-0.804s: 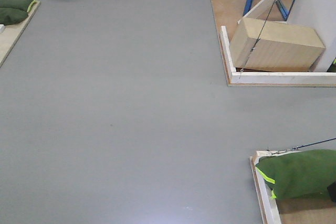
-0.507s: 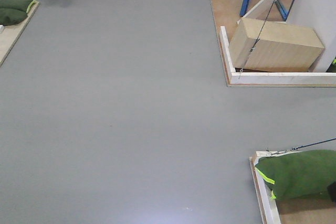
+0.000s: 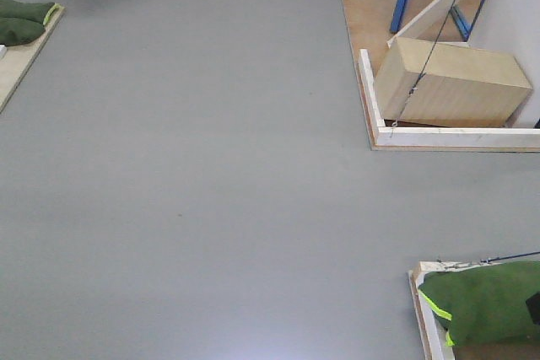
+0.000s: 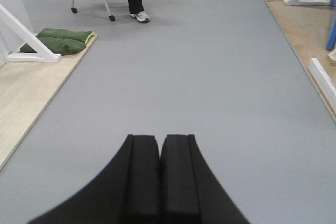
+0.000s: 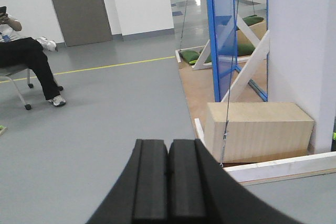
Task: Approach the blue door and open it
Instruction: 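Drive the base forward past the wooden box platform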
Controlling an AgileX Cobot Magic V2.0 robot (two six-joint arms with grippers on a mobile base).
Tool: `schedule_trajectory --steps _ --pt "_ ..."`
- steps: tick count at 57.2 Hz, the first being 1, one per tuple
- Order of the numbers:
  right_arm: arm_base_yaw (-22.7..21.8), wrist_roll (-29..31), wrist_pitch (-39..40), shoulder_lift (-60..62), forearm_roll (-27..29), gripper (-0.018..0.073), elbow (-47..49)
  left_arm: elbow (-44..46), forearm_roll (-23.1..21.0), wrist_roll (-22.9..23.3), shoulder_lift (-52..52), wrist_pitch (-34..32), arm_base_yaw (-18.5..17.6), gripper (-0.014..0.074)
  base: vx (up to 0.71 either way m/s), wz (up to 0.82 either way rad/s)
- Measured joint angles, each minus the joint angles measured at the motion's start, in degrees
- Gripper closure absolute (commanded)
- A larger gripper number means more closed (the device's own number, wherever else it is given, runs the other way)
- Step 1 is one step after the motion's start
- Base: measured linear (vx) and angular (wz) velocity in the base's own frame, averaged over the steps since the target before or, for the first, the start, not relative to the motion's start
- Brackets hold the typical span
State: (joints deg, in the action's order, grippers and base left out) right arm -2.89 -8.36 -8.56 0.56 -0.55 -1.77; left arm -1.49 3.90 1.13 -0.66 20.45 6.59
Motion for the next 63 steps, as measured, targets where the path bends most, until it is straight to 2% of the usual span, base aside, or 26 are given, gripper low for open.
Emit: schedule_trajectory --steps 32,63 --pt "0.0 0.0 0.0 0.0 0.0 0.0551 0.0 0.0 0.0 0.0 0.0 0.0 0.0 0.0524 0.25 0.01" --pt "0.0 0.0 0.0 0.0 0.0 0.0551 0.0 0.0 0.0 0.0 0.0 0.0 0.0 0.0524 0.46 -0.09"
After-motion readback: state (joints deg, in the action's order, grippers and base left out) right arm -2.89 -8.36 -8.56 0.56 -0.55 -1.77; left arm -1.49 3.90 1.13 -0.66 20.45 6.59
